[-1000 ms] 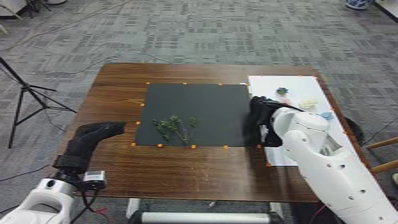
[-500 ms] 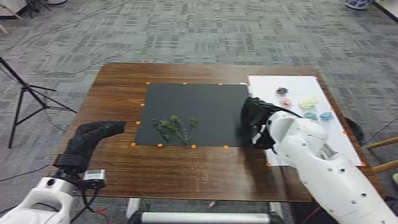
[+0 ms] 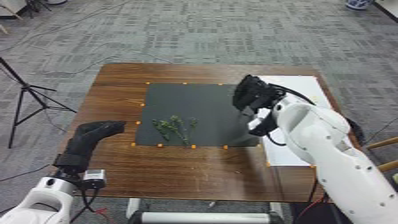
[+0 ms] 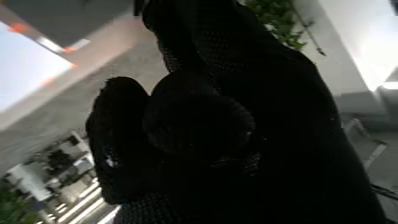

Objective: Arrange flowers

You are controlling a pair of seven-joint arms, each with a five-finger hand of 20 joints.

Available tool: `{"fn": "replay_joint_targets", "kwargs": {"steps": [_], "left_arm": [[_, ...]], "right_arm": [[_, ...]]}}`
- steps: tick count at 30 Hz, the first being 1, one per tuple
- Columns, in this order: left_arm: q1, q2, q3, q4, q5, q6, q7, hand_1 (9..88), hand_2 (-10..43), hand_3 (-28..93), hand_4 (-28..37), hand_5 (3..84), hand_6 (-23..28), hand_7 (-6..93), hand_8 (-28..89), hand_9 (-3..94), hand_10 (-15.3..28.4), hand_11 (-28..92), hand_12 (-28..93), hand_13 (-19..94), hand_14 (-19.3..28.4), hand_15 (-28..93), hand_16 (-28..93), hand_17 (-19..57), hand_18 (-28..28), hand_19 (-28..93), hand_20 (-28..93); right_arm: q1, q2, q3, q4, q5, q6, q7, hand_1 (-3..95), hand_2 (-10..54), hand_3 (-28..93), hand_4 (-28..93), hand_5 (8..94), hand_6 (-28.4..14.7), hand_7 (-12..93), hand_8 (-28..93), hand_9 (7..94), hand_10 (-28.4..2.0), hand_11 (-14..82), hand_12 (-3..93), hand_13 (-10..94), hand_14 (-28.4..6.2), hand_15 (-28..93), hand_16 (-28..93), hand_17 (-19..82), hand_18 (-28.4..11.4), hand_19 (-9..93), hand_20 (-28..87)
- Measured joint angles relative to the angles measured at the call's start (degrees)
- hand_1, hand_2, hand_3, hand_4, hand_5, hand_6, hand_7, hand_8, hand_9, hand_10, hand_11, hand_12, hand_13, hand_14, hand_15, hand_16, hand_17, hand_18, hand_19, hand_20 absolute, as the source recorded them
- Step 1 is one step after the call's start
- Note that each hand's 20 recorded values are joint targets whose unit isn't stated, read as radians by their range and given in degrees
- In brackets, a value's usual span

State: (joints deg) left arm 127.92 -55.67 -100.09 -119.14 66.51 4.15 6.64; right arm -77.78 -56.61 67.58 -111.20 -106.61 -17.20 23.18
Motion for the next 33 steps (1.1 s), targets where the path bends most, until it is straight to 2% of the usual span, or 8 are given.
{"fn": "replay_joint_targets", "kwargs": {"steps": [9,18,21,26,27,29,30,33], "left_arm": [[-0.1,0.00,0.19,0.00,-0.01,-0.03,0.04,24.7,-0.1,67,-25.2,57.1,0.0,13.4,-9,52.9,14.8,19,12,40,17.3,14,1,3.8,13.2,10,17],[-0.2,-0.03,0.18,0.02,-0.03,-0.02,0.04,24.8,-0.1,67,-25.3,57.1,-0.1,13.4,-9,52.9,14.6,19,11,40,17.3,13,1,3.8,13.2,10,17],[-0.3,-0.03,0.25,0.05,-0.02,-0.04,0.03,24.8,0.0,67,-25.3,57.1,0.0,13.4,-9,52.8,14.6,19,11,40,17.3,13,1,3.8,13.2,10,17],[-0.5,-0.06,0.38,0.09,-0.01,-0.05,0.02,24.7,-0.1,67,-25.3,57.2,-0.1,13.5,-9,52.9,14.6,19,12,40,17.3,13,1,3.7,13.2,10,17],[-0.5,-0.06,0.38,0.09,-0.01,-0.05,0.02,24.7,-0.2,67,-25.3,57.2,-0.4,13.6,-9,52.9,14.6,19,12,40,17.3,13,1,3.7,13.2,10,17],[-0.5,-0.06,0.38,0.09,-0.01,-0.05,0.02,24.7,-0.2,67,-25.3,57.2,-0.5,13.7,-9,52.9,14.6,19,11,40,17.3,13,2,3.7,13.1,10,17],[-0.5,-0.06,0.39,0.09,-0.01,-0.05,0.02,24.7,-0.2,67,-25.3,57.3,-0.6,13.7,-9,52.9,14.6,19,11,40,17.4,13,2,3.7,13.1,10,17],[-0.4,-0.09,0.41,0.09,-0.01,-0.05,0.03,24.9,-0.3,67,-25.2,57.5,-0.7,13.8,-9,52.9,14.6,19,12,40,17.4,13,1,3.7,13.1,10,17]], "right_arm": [[-2.3,0.6,-1.4,-2.5,-0.8,-0.7,-3.7,71.1,-9.5,51,-3,74.5,-6.2,22,26,87.0,-12.7,13.6,46.2,94,-0.6,60,31,73,-3.9,93,48],[-7.0,3.4,-3.4,-2.8,-1.6,-8.5,-4.8,70.4,-9.5,52,-4,73.4,-5.6,24,26,86.5,-12.7,13.2,46.3,94,-0.7,59,32,73,-4.3,93,48],[-7.1,3.4,-4.6,-1.5,-2.0,-8.9,-4.8,69.5,-9.5,53,-4,72.9,-5.5,25,26,86.2,-12.4,13.1,46.5,94,-0.6,59,32,72,-4.6,93,48],[-6.9,2.7,-4.8,0.6,-2.4,-8.1,-4.9,62.8,-9.5,50,-3,65.0,-6.3,20,25,80.9,-13.5,8.8,42.1,94,-1.4,58,33,72,-5.5,93,49],[-6.9,2.5,-4.6,0.7,-2.4,-8.1,-4.9,59.0,-9.5,52,-4,63.1,-6.4,20,21,78.6,-14.2,11.7,38.9,94,-1.5,57,33,72,-5.7,93,49],[-6.9,2.0,-3.7,0.7,-2.2,-8.5,-4.9,48.4,-9.5,61,-7,60.9,-6.6,22,2,74.6,-16.2,19.5,28.4,94,-2.0,56,34,71,-6.5,93,50],[-6.9,1.8,-3.1,0.7,-2.1,-8.9,-4.9,44.1,-9.5,62,-8,59.6,-6.5,22,-2,73.6,-16.8,20.9,25.8,94,-2.3,56,34,71,-6.8,93,51],[-7.0,1.2,-1.0,0.4,-1.4,-10.0,-5.0,39.4,-9.5,60,-7,58.0,-5.9,23,-2,72.6,-17.2,21.1,24.9,93,-2.7,56,35,70,-7.8,93,52]]}}
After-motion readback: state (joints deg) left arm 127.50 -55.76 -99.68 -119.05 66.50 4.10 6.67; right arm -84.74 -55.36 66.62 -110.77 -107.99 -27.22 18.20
